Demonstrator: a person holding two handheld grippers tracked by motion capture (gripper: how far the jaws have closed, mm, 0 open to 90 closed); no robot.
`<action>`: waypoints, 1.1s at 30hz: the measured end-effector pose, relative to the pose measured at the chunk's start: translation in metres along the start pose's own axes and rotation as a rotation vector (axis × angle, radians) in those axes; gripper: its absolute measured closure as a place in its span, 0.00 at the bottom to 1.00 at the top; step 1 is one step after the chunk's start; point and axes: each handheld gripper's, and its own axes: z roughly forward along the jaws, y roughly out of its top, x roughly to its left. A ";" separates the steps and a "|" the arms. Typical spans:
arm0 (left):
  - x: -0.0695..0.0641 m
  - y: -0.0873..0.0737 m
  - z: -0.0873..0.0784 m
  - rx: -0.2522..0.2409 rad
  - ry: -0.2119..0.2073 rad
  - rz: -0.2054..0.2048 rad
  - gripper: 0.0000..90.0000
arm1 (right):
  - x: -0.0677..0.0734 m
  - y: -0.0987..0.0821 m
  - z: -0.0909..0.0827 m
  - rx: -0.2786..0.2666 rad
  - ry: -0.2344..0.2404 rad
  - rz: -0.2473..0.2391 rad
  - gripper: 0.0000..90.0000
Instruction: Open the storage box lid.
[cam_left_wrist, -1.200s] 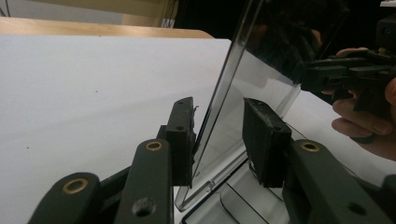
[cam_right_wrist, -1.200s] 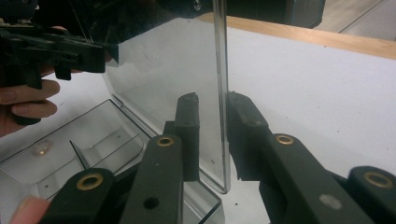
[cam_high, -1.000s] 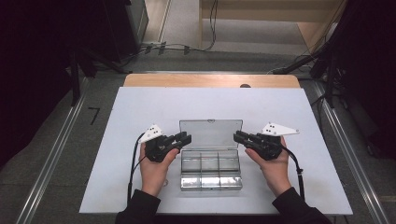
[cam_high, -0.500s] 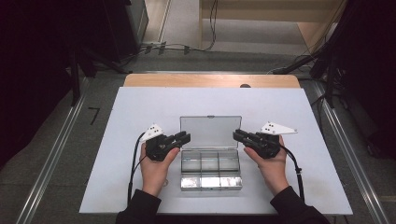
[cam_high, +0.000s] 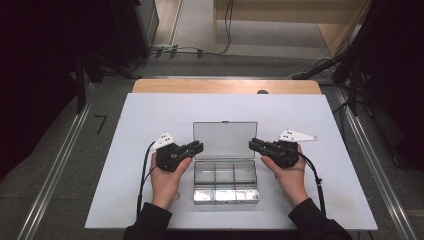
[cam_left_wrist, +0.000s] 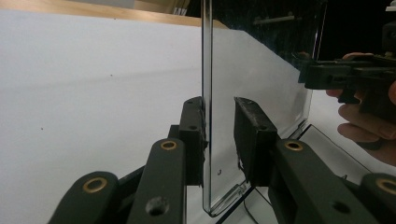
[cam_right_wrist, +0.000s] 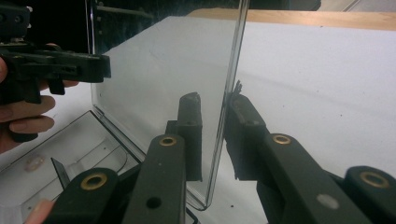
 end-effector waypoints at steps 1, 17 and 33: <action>0.000 0.000 0.000 0.000 -0.001 -0.004 0.81 | 0.000 0.000 0.001 0.002 -0.001 -0.004 0.83; 0.004 -0.003 0.005 0.053 0.028 -0.018 0.77 | -0.004 -0.010 0.009 0.043 0.002 0.042 0.76; 0.007 -0.006 0.010 0.098 0.037 -0.055 0.71 | -0.008 -0.017 0.014 0.095 0.020 0.089 0.68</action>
